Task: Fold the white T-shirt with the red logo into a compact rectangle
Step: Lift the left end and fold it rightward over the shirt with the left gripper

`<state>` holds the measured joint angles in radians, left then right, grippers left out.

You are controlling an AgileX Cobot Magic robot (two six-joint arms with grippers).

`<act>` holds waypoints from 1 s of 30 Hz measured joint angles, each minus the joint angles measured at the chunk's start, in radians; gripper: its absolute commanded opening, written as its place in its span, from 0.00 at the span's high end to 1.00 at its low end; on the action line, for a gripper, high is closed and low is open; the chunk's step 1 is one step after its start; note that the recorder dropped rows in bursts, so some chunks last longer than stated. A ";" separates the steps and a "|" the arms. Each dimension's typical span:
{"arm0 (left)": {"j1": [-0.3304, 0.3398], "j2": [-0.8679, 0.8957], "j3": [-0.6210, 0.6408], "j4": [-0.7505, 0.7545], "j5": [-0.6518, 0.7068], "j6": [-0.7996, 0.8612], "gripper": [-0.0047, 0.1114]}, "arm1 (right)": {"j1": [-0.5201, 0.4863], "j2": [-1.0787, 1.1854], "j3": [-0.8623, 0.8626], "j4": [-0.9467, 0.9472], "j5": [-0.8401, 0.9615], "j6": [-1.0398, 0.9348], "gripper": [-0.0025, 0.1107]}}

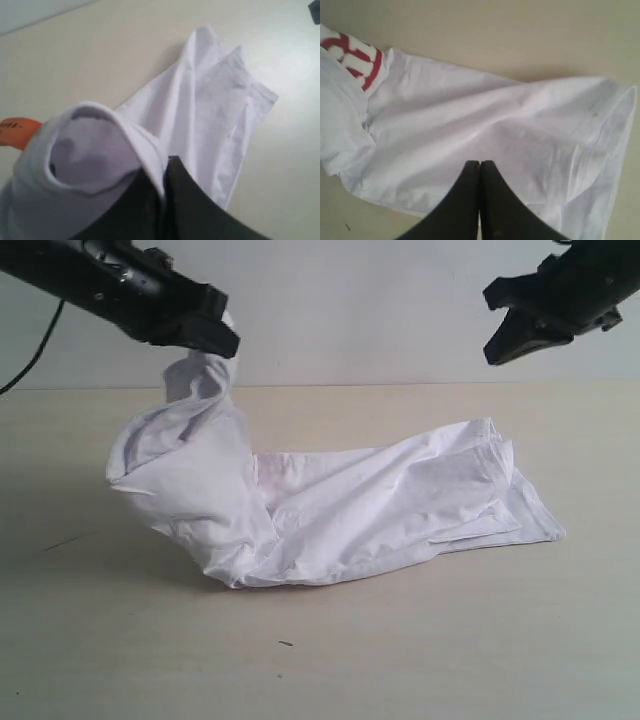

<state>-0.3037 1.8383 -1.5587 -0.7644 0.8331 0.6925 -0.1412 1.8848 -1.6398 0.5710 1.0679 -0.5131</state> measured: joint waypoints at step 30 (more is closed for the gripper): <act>-0.457 0.625 -0.578 -0.060 -0.151 -0.077 0.66 | -0.009 -0.174 -0.004 0.031 0.030 0.027 0.98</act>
<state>-0.7608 2.4636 -2.1371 -0.8242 0.6819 0.6151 -0.1501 1.7105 -1.6439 0.6024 1.0982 -0.4859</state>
